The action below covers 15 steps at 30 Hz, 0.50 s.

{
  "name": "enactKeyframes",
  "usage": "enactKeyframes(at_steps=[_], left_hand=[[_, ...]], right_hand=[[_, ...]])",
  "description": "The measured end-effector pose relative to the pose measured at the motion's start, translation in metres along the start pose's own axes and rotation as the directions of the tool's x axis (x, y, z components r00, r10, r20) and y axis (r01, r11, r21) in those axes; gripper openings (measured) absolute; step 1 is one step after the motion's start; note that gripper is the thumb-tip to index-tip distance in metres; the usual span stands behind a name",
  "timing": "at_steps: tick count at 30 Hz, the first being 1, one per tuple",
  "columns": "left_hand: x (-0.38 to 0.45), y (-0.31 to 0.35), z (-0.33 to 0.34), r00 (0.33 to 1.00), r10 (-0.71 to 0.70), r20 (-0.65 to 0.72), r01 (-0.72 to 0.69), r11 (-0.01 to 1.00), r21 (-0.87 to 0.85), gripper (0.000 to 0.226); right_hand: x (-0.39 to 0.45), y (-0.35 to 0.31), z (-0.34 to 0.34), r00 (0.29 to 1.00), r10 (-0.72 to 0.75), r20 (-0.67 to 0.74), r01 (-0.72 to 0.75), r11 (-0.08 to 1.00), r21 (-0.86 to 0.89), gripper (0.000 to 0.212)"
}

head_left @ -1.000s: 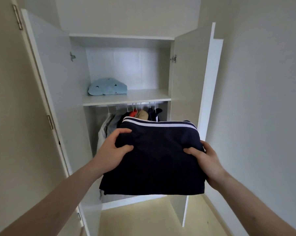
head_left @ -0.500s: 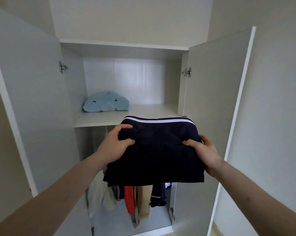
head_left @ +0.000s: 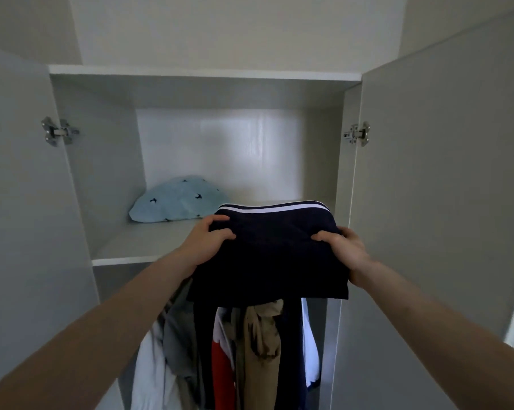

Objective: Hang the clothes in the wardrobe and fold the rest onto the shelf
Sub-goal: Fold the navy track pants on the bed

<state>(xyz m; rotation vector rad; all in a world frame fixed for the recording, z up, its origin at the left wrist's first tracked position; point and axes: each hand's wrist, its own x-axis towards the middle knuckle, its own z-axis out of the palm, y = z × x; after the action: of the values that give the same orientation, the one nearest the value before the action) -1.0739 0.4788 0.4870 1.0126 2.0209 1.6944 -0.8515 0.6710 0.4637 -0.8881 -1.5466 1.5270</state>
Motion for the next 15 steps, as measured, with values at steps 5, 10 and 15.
enactKeyframes(at_steps=[5,10,15], left_hand=[[0.063,-0.008,0.015,0.998,-0.068,-0.014,0.068,0.998,-0.009,0.046],[0.123,-0.015,0.024,0.998,-0.061,-0.031,0.063,0.997,0.037,0.049],[0.177,-0.023,0.032,0.998,-0.059,0.007,0.059,0.996,0.07,0.051]], right_hand=[[0.081,0.0,0.008,0.998,0.035,0.048,-0.036,0.999,0.02,0.066],[0.141,-0.001,0.024,0.999,0.011,0.042,-0.01,1.0,-0.022,0.065],[0.191,-0.001,0.039,1.0,0.001,-0.002,-0.002,0.998,-0.063,0.06]])
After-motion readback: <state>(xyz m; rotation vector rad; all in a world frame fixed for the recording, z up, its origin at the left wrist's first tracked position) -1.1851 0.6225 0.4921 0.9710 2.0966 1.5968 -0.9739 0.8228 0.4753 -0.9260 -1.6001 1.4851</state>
